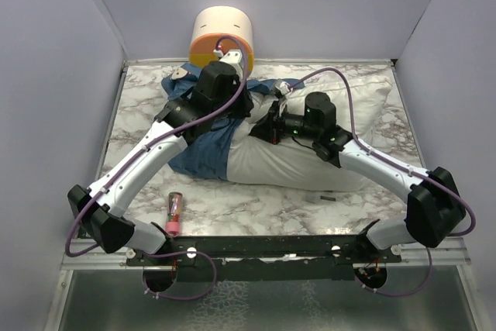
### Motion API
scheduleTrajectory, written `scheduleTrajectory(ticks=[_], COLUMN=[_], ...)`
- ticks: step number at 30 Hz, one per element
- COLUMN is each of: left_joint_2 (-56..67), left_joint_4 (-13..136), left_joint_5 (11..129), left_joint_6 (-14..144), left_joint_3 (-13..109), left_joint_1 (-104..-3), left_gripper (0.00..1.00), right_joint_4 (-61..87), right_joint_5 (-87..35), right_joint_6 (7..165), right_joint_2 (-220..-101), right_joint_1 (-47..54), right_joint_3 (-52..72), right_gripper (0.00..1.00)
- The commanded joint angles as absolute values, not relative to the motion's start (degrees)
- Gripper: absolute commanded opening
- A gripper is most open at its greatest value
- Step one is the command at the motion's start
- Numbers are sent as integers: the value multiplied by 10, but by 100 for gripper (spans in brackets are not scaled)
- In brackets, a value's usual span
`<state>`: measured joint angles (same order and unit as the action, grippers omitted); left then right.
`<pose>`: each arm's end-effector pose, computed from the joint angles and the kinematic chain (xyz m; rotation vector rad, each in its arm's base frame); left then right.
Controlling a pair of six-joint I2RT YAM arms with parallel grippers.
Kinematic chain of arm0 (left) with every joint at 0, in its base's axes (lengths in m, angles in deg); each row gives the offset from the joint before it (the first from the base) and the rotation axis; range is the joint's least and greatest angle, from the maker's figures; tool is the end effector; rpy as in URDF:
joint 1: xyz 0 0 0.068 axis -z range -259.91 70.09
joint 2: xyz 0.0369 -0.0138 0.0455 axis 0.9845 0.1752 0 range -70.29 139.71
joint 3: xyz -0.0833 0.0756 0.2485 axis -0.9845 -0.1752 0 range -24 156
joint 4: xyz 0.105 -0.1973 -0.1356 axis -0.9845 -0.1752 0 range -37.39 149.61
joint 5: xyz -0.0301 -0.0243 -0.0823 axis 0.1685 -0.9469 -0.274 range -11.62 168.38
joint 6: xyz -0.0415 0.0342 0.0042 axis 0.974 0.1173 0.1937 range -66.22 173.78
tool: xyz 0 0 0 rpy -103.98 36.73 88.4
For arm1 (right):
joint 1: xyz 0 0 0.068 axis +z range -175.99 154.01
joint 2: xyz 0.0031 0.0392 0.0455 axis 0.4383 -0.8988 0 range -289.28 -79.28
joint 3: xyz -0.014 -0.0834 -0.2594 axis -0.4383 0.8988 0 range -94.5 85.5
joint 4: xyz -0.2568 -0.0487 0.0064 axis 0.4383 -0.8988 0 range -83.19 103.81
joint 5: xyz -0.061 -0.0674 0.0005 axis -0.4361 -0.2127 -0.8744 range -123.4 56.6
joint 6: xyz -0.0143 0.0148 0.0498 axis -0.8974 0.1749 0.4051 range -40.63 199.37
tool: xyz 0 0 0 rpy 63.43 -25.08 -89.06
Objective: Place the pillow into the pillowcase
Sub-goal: Stuff the pillow into the pillowcase.
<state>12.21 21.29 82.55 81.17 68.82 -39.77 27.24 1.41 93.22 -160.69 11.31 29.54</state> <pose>0.2406 -0.1994 0.4267 0.1895 2.1145 -0.6447 0.2491 0.2153 0.3020 -0.8317 1.7077 1.1642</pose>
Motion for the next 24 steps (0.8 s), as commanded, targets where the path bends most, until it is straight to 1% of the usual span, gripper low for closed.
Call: scheduleTrajectory(ticks=[1, 2, 4, 7, 8, 12, 13, 14, 15, 19, 24], left_joint_2=[60, 45, 21, -11, -18, -42, -46, -52, -57, -82, -100], left_joint_4=[372, 386, 410, 431, 432, 425, 422, 420, 419, 420, 423], left_joint_5=[714, 726, 738, 741, 743, 748, 748, 748, 746, 747, 741], left_joint_6=[905, 910, 924, 946, 949, 949, 946, 946, 945, 946, 949], left_joint_3=[559, 515, 439, 364, 351, 335, 334, 334, 334, 338, 346], left_joint_1=[-383, -387, -399, -417, -419, -422, -423, -423, -423, -423, -423], left_gripper=[0, 0, 0, 0, 0, 0, 0, 0, 0, 0, 0], right_joint_4=[310, 297, 259, 184, 159, 62, 35, 5, -26, -128, -212], right_joint_5=[40, 41, 37, 24, 13, -51, -66, -83, -106, -194, -244], right_joint_6=[977, 963, 922, 857, 836, 758, 738, 719, 704, 675, 662], right_joint_2=[-1614, -1599, -1560, -1490, -1471, -1437, -1441, -1450, -1463, -1525, -1592], right_joint_1=[125, 124, 124, 124, 124, 123, 123, 123, 123, 114, 101], right_joint_3=[308, 315, 323, 312, 303, 240, 220, 199, 176, 106, 47], right_gripper=[4, 7, 21, 37, 43, 71, 76, 79, 80, 80, 80])
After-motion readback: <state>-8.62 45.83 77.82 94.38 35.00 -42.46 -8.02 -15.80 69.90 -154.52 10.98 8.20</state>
